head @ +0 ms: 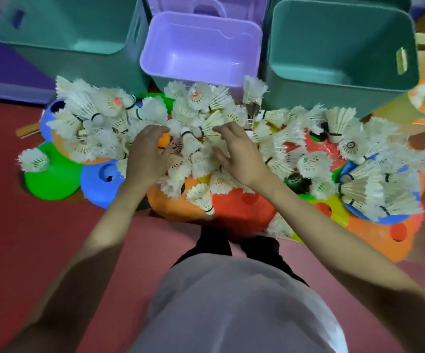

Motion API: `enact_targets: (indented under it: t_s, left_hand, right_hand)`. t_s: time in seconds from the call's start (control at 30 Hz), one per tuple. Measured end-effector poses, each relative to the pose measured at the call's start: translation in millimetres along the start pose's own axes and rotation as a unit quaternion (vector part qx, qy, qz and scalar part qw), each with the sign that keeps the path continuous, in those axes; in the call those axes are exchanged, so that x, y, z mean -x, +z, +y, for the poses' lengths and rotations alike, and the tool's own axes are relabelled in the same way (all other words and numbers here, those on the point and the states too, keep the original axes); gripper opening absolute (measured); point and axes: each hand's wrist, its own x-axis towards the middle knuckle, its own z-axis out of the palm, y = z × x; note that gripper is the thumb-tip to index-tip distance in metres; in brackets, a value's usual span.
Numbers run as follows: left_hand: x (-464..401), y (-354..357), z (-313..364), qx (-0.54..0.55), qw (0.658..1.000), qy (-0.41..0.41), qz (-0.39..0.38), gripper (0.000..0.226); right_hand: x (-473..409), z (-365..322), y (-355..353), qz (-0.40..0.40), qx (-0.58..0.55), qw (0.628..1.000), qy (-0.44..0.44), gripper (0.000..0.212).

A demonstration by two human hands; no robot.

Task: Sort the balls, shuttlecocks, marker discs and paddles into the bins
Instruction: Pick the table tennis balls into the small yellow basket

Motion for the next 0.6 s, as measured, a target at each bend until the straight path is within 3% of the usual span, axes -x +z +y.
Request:
enact_targets:
  t_s: [0.27, 0.6]
  left_hand:
    - [-17.2, 1.5, -31.4, -0.125, 0.990, 0.064, -0.003, 0.040]
    - [-24.2, 2.0, -39.5, -0.150, 0.984, 0.096, 0.017, 0.024]
  right_hand:
    - [-57.2, -24.9, 32.1, -0.063, 0.079, 0.994, -0.036, 0.047]
    - [-92.1, -31.6, 53.0, -0.107, 0.125, 0.985, -0.048, 0.050]
